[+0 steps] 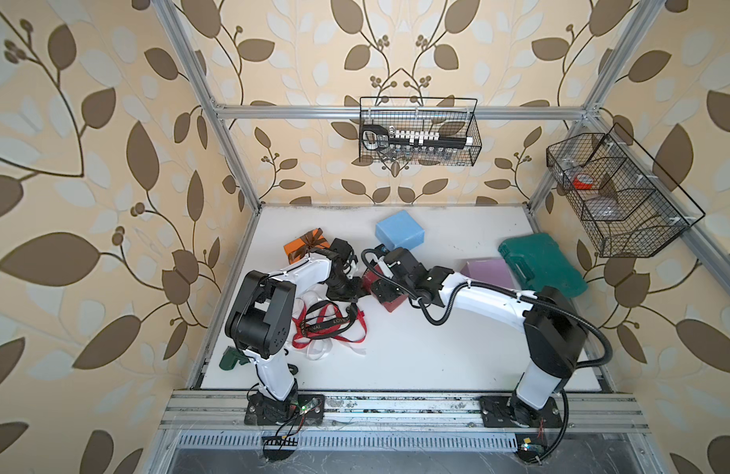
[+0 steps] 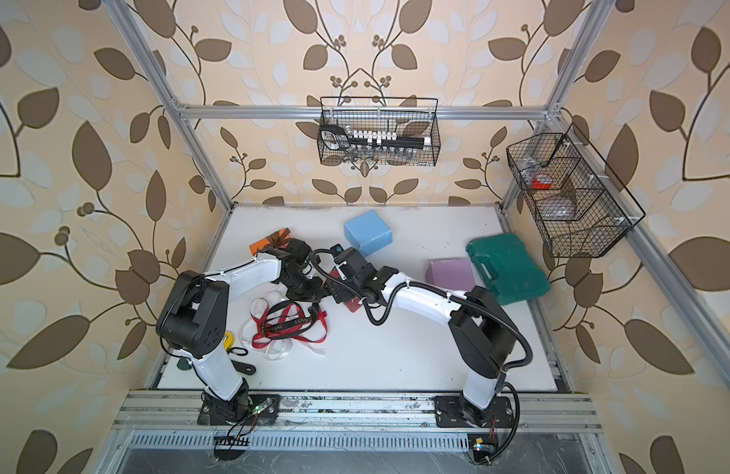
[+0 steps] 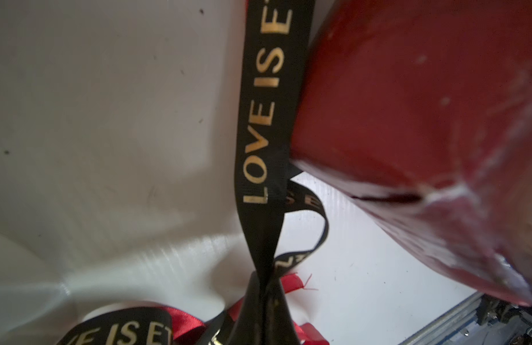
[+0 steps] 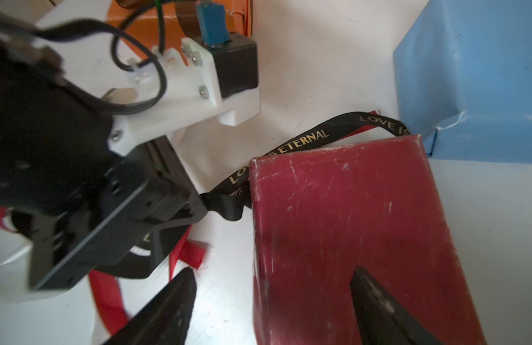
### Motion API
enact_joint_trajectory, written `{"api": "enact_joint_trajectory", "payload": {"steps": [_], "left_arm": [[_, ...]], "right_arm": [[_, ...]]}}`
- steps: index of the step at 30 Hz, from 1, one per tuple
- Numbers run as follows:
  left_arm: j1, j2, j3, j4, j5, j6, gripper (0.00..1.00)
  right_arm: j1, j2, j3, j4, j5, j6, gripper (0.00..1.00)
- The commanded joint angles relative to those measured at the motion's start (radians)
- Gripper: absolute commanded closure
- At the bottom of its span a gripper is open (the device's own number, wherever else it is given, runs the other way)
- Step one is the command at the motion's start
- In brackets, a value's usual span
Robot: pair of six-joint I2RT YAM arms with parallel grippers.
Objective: Untie the ribbon bows on the gift boxes
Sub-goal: Move the gift box to the center of the board.
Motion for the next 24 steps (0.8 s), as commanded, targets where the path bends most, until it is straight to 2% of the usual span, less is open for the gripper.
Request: {"api": "enact_joint_trajectory", "payload": {"steps": [1, 8, 11, 17, 24], "left_arm": [[-0.001, -0.032, -0.018, 0.001, 0.015, -0.022, 1.00], [-0.001, -0.066, -0.045, 0.005, -0.002, -0.027, 1.00], [0.001, -0.067, -0.043, -0.002, -0.020, -0.027, 1.00], [0.025, -0.086, -0.040, -0.029, -0.051, -0.027, 1.00], [0.088, -0.172, -0.043, -0.052, -0.077, -0.030, 1.00]], "right_arm": [[0.008, 0.073, 0.052, -0.046, 0.197, -0.063, 0.17], [0.007, 0.176, 0.090, -0.082, 0.370, -0.031, 0.13], [-0.015, 0.179, 0.076, -0.112, 0.402, 0.004, 0.13], [-0.129, 0.094, -0.019, -0.125, 0.368, 0.090, 0.13], [-0.260, 0.049, -0.052, -0.102, 0.291, 0.080, 0.13]]}}
